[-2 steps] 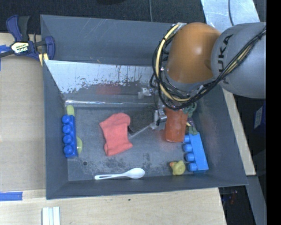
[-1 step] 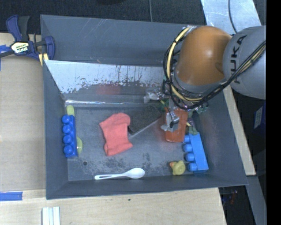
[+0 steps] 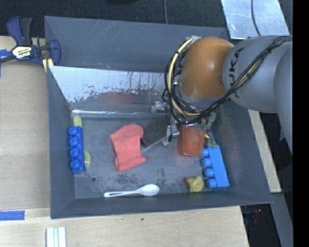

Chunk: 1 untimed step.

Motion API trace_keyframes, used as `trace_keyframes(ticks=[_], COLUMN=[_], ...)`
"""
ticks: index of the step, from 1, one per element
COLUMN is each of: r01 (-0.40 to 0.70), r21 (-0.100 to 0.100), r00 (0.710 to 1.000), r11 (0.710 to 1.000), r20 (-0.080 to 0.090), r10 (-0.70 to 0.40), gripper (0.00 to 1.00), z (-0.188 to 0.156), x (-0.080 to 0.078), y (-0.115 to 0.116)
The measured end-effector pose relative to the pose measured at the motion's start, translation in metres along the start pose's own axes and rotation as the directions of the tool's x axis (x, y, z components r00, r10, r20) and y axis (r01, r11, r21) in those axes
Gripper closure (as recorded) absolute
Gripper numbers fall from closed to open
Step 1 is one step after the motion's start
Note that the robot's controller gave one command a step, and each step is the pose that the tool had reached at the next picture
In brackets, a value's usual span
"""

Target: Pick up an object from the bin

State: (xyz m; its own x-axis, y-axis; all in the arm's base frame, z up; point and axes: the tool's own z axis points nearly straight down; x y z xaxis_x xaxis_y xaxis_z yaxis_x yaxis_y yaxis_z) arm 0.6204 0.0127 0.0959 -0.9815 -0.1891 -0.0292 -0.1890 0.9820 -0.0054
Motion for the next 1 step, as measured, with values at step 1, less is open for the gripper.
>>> trace_keyframes(ticks=[1], r01=[0.163], r21=[0.002], r00=[0.987], r11=[0.987], r20=[0.007], r10=[-0.163], gripper=[1.0], z=[0.0114], x=[0.0287], y=[-0.0515])
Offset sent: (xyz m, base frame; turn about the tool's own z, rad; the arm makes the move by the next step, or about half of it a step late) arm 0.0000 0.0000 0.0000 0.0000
